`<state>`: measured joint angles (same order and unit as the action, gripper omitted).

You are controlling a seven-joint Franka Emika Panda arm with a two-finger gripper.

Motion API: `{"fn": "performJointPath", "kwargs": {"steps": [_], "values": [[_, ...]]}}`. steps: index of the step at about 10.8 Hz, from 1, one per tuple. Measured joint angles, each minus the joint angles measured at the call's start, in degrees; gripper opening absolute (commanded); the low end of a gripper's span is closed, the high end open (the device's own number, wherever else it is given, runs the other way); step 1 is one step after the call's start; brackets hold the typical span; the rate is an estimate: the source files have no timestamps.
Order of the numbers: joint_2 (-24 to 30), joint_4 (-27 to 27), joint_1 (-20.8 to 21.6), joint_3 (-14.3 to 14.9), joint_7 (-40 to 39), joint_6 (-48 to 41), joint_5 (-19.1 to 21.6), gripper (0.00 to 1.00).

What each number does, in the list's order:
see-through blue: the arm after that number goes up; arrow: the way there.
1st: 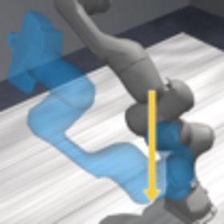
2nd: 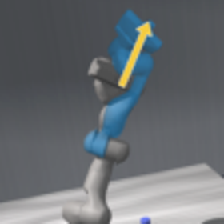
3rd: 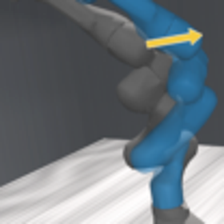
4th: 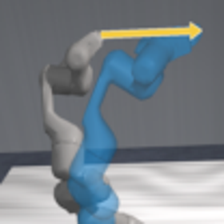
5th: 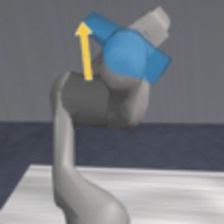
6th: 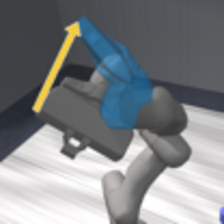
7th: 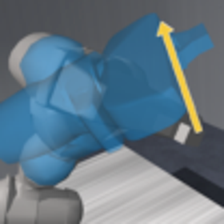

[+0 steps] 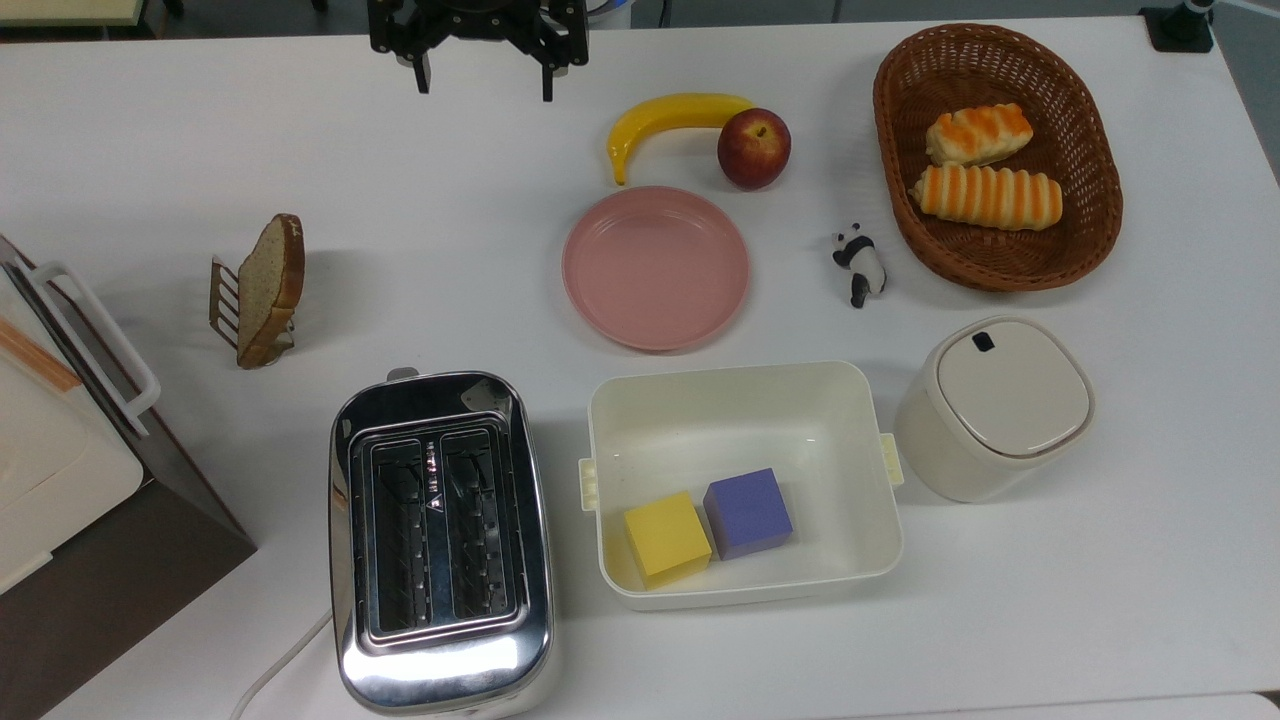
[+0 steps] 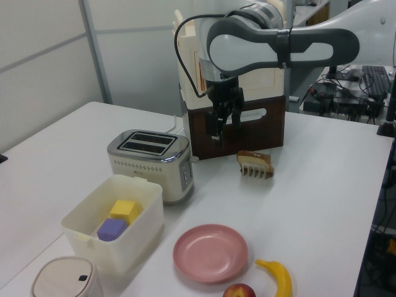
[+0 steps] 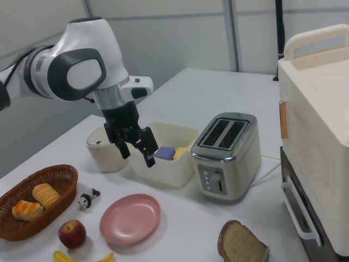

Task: Put the bread in the toaster
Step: 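Move the gripper over to the bread slice in the metal rack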

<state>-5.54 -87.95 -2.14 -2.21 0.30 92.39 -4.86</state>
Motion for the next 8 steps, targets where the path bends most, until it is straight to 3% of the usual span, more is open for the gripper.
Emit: {"fn": "performJointPath", "kwargs": {"steps": [6,8], "values": [[0.42,0.43,-0.66,0.22,0.0,0.0,0.0,1.0],[0.42,0.39,-1.03,0.82,-3.46,-0.22,-0.31,1.0]]}}
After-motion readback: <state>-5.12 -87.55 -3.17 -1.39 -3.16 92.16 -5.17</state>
